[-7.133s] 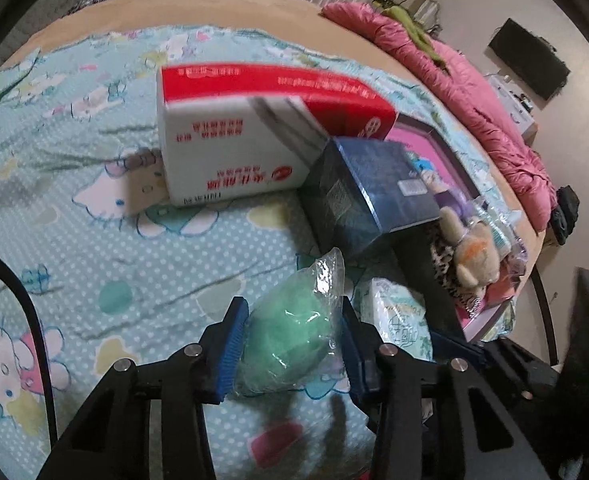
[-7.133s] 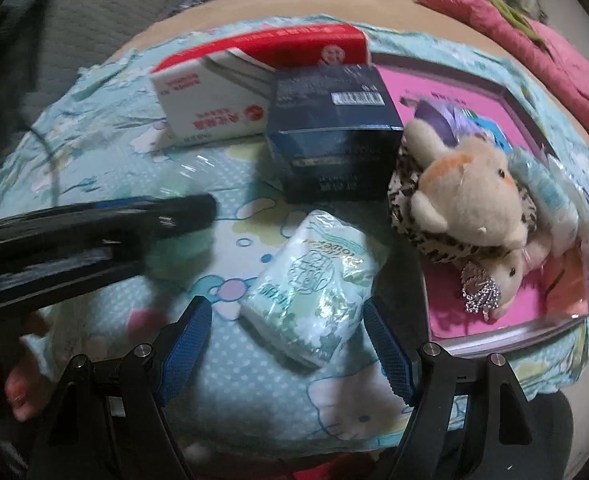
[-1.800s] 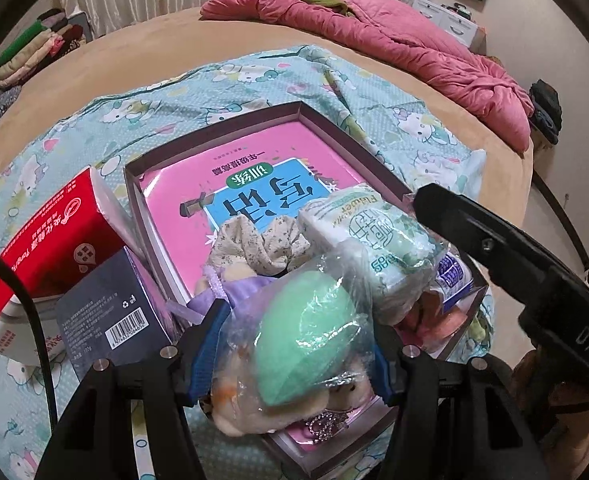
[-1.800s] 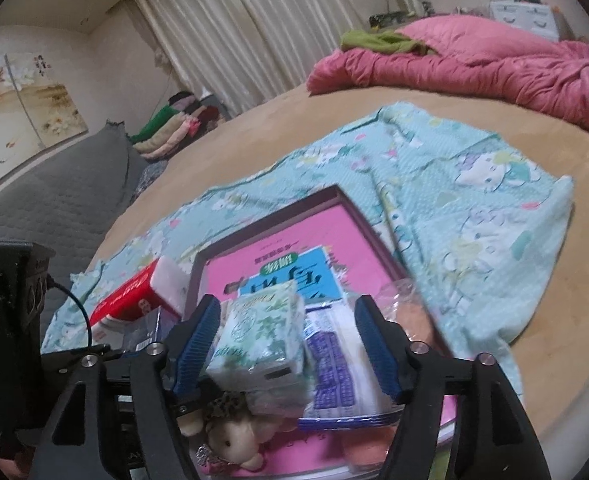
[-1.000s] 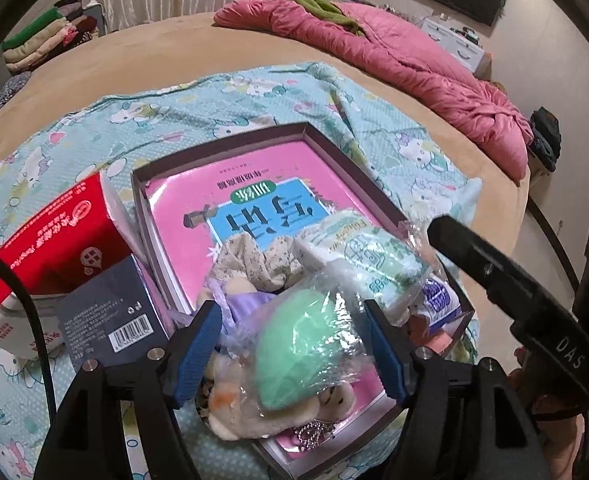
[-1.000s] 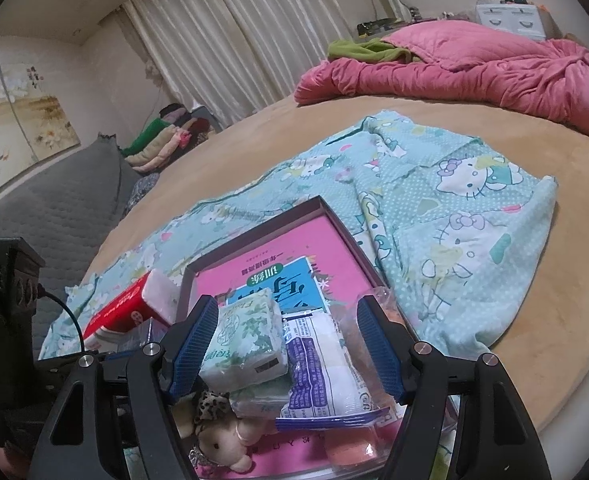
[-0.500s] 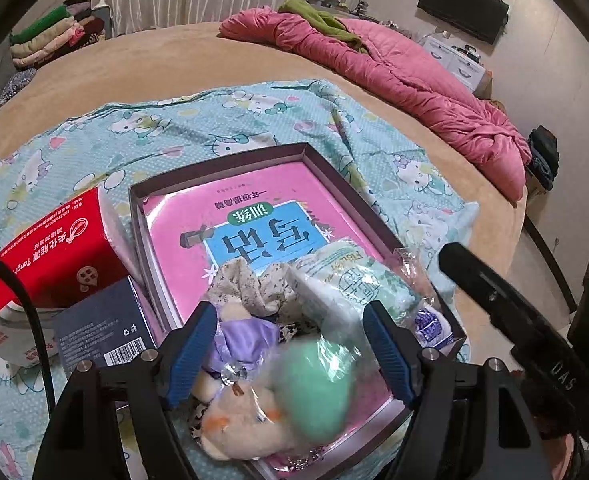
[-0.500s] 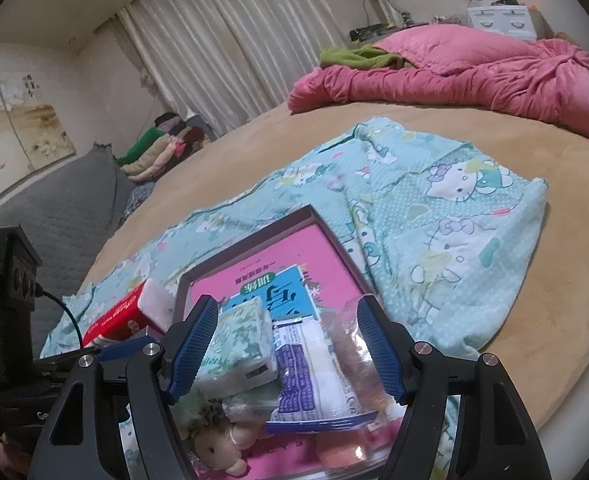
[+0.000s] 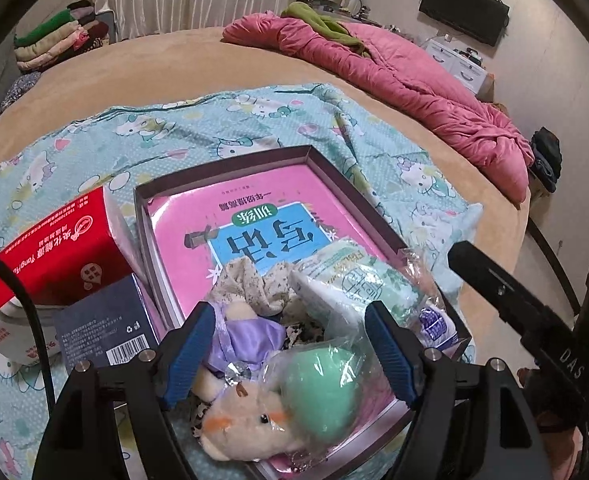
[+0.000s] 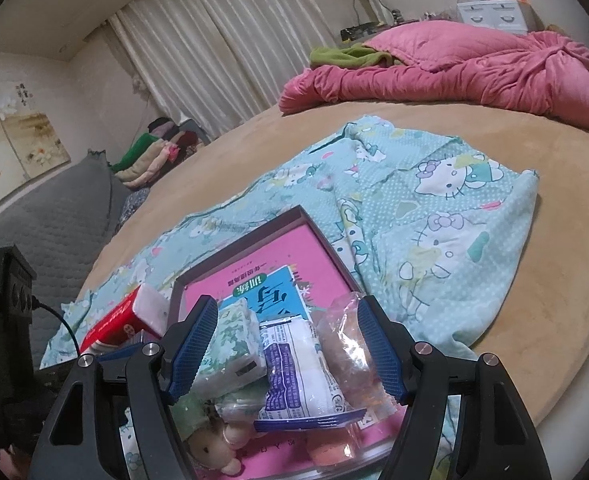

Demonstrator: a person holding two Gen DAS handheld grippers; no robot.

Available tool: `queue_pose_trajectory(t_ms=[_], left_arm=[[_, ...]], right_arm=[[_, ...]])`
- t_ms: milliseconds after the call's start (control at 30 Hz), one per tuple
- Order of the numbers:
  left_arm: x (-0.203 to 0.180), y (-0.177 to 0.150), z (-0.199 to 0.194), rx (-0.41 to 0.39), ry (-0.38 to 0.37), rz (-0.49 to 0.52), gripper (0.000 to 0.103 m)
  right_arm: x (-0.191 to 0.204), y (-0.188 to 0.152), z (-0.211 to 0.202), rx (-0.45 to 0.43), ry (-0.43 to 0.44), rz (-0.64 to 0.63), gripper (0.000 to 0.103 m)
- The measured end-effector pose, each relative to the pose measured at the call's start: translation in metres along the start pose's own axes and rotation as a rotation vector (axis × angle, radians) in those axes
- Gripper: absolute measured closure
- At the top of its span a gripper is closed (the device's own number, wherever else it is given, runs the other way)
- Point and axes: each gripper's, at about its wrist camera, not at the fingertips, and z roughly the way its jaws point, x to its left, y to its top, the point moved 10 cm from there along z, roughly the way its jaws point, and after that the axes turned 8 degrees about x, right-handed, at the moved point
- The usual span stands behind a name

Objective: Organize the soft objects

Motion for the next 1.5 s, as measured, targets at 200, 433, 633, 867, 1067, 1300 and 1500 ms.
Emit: queue_pose_trajectory(t_ms=[200, 433, 633, 867, 1067, 1300, 1500], left_arm=[[-0.003, 0.005, -0.006, -0.021, -0.005, 0.010, 0.026], [-0.004, 0.006, -0.028, -0.050, 0.006, 0.001, 0.025], [-0.001, -0.003, -0.057, -0.087, 0.028, 0.023, 0.024], [0.013, -0.027, -0.085, -0.101, 0.074, 0.011, 0.020], [0.028, -0.056, -0.103, -0.091, 0.111, -0.023, 0.020], [0.046, -0.093, -0.116, -0.086, 0.124, -0.094, 0.020], [0.050, -0.109, -0.121, -0.077, 0.117, -0.118, 0.020]], right_arm=[[-0.002, 0.001, -0.004, -0.006, -0.022, 0.002, 0.028], [0.002, 0.004, -0.022, -0.039, -0.072, -0.031, 0.025], [0.019, 0.000, -0.042, -0.059, -0.088, -0.071, 0.025], [0.047, -0.008, -0.066, -0.044, -0.088, -0.086, 0.024], [0.072, -0.029, -0.078, -0.008, -0.117, -0.124, 0.024], [0.094, -0.055, -0.086, 0.038, -0.148, -0.209, 0.016], [0.108, -0.073, -0.092, 0.047, -0.183, -0.283, 0.013]])
